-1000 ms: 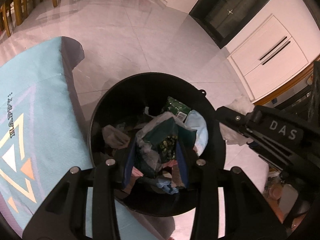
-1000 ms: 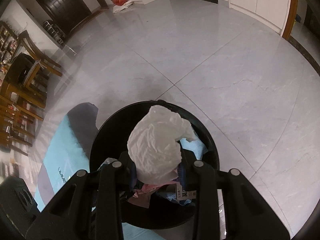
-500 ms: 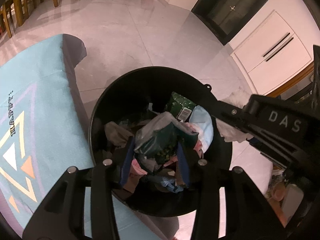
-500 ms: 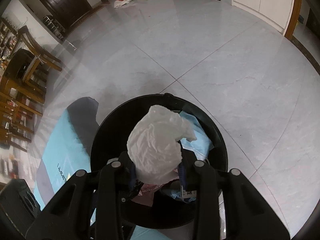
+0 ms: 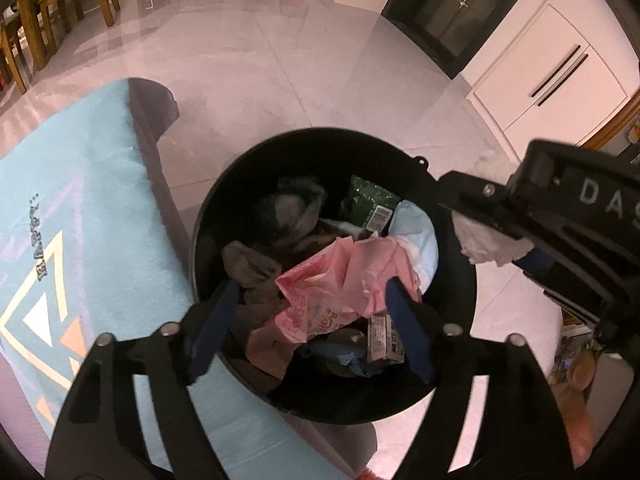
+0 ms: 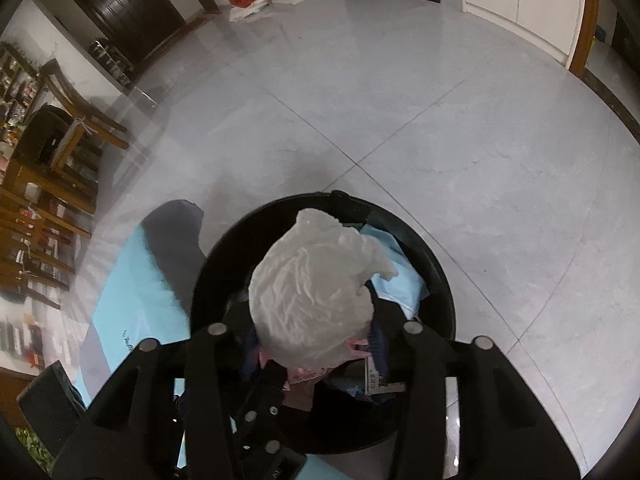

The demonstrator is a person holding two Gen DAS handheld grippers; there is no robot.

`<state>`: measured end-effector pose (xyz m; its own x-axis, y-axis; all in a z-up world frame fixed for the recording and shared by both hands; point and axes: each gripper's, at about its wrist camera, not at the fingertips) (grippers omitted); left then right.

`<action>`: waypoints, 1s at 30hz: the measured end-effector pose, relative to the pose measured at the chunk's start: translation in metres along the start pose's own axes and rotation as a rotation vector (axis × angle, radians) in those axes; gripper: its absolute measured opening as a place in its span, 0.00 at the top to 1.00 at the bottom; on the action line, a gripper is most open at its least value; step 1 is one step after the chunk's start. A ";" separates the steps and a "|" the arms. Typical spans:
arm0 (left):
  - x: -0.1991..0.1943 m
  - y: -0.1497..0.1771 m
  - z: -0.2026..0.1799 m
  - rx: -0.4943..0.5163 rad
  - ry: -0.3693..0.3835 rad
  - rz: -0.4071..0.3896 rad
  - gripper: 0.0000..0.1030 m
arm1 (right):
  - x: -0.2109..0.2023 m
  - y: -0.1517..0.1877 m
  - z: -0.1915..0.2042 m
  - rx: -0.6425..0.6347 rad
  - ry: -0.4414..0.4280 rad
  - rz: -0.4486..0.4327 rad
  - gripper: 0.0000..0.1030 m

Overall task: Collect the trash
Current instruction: 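Open the left tool then the right tool to drop both items into the bin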

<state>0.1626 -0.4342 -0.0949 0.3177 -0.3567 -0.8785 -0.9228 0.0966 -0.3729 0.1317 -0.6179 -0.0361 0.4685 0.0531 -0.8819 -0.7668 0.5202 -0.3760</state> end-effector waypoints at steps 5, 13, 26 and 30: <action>-0.025 0.001 0.000 0.021 -0.017 -0.048 0.05 | -0.016 0.002 -0.002 0.003 -0.020 -0.040 0.43; -0.084 0.004 -0.011 0.113 -0.077 -0.173 0.03 | -0.065 0.010 -0.002 -0.017 -0.059 -0.185 0.13; -0.133 0.013 -0.020 0.178 -0.111 -0.300 0.03 | -0.093 0.014 -0.006 -0.012 -0.047 -0.269 0.03; -0.134 0.011 -0.017 0.162 -0.109 -0.300 0.03 | -0.094 0.014 -0.005 -0.021 -0.020 -0.275 0.03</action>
<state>0.1065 -0.4012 0.0240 0.5989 -0.2910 -0.7461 -0.7410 0.1522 -0.6541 0.0743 -0.6197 0.0401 0.6688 -0.0710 -0.7401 -0.6182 0.4997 -0.6066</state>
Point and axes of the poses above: each gripper's, at about its wrist camera, not at the fingertips, and x roughly the way its jaws point, z to its left, y to its underside, and after that the axes turned 5 degrees about -x, right-handed
